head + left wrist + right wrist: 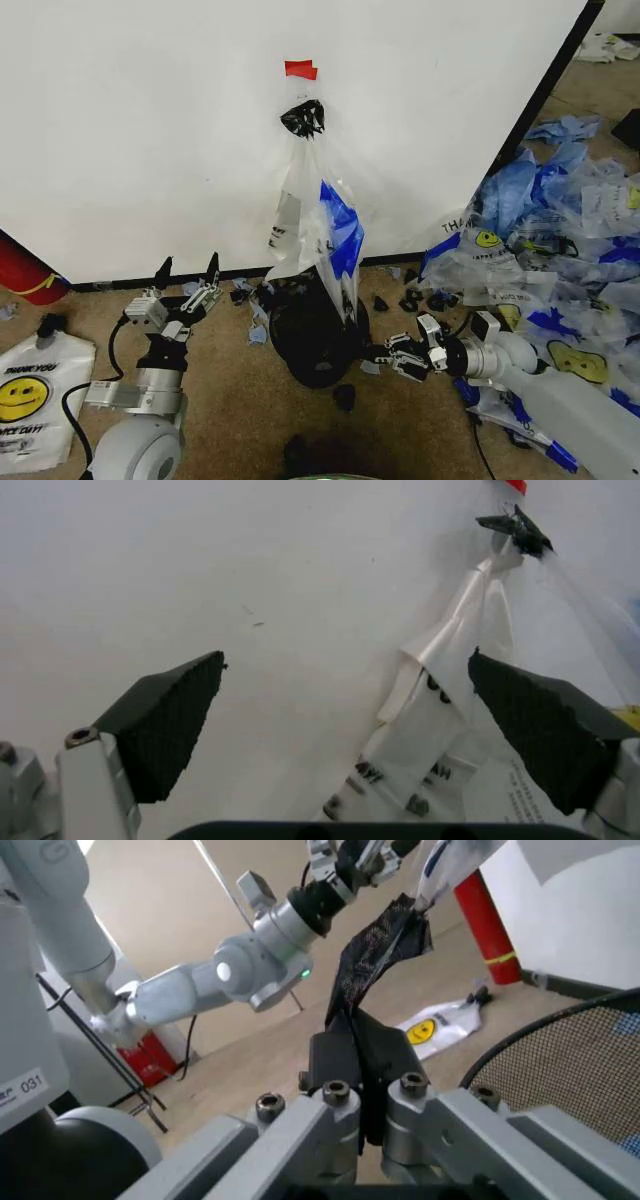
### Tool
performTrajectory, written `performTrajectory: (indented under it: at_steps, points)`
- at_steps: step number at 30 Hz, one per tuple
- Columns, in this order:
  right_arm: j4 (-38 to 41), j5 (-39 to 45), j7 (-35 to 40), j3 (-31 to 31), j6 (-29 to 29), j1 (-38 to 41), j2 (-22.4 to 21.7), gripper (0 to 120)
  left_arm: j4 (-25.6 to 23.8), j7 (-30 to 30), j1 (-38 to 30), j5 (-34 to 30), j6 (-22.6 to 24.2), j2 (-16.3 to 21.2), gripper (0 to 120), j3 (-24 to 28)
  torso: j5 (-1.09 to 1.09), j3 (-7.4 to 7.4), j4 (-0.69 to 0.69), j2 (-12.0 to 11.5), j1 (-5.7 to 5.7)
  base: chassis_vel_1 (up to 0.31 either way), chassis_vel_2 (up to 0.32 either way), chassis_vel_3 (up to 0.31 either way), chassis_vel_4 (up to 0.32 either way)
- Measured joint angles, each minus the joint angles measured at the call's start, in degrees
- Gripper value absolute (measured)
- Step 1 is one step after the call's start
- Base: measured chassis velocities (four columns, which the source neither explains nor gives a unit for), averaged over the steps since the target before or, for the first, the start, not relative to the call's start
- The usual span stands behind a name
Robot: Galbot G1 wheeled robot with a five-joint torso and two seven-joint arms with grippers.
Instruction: Pick up the garbage bag from the wall and place it over the trash bin.
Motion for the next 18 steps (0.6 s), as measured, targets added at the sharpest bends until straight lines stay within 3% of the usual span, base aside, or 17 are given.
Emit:
performTrajectory:
  at_steps: [4,18]
  points:
    - [-0.6,-0.6,0.0,-0.1,0.2,0.7,0.4,0,0.0,0.0,0.1,0.0,0.0,0.0,97,0.0,0.00,0.00,0.00,0.0,0.00,0.000,0.000,0.000,0.000]
    - [-1.2,5.8,12.7,-4.9,6.6,7.0,4.2,0,-0.8,1.6,-1.1,-1.4,-0.9,1.0,97,1.7,0.00,0.00,0.00,0.0,0.00,0.000,0.000,0.000,0.000]
